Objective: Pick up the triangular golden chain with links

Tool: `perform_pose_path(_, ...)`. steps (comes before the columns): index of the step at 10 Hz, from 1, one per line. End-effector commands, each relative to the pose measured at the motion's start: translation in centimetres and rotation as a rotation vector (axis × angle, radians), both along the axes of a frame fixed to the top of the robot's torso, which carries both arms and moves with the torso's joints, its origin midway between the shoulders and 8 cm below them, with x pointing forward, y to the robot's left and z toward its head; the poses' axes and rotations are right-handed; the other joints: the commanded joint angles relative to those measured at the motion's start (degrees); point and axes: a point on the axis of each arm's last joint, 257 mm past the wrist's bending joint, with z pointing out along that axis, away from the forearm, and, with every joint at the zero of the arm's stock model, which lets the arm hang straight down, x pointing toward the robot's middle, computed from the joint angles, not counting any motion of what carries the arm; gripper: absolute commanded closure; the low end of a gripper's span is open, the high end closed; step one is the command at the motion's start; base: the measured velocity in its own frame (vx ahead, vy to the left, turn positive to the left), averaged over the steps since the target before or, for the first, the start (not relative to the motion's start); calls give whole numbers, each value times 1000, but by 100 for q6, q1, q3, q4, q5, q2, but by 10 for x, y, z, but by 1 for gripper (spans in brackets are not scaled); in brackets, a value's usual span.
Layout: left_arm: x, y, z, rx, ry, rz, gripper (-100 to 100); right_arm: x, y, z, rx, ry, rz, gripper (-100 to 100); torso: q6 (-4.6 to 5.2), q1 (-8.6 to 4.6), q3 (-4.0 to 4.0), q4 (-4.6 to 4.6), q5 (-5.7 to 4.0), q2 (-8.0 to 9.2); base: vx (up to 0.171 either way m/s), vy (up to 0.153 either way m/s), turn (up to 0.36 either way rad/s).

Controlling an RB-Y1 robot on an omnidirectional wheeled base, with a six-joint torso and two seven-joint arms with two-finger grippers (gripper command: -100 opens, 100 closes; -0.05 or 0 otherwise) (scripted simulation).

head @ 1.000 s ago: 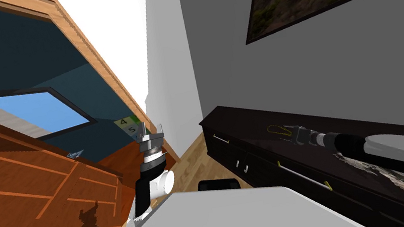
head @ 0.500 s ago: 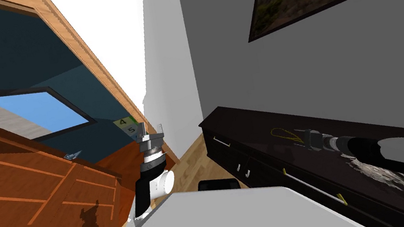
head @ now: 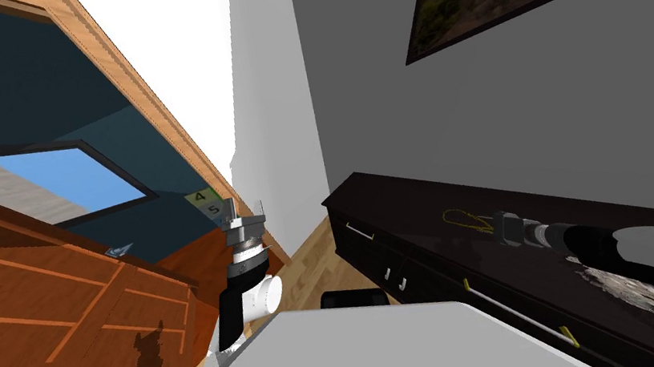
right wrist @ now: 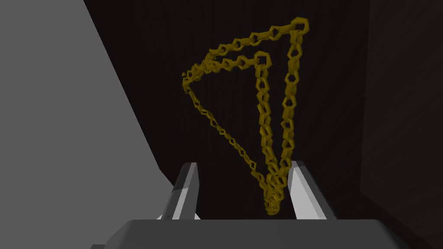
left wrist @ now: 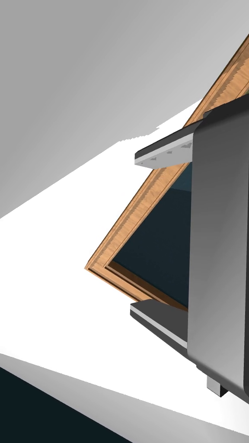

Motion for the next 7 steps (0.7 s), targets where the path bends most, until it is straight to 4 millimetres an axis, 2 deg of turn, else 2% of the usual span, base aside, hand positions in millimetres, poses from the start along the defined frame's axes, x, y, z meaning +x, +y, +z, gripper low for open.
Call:
perform_pose_path(1,0,0,0,0,0,0,0,0,0,0,0,0,0,100,0,0,0,0,0,0,0,0,0)
perform_pose_path(4,0,0,0,0,0,0,0,1,0,1,0,-2,-1,100,0,3,3,-1,-2,6,0,0,0)
perform_pose_path(5,0,0,0,0,0,0,0,1,0,1,0,-2,-1,0,0,3,3,0,-1,7,0,0,0)
perform_pose_path(6,0,0,0,0,0,0,0,1,0,1,0,-2,-1,100,0,4,4,0,-1,8,0,0,0)
perform_pose_path(7,0,0,0,0,0,0,0,0,0,1,0,-2,-1,0,0,4,4,0,-1,8,0,0,0)
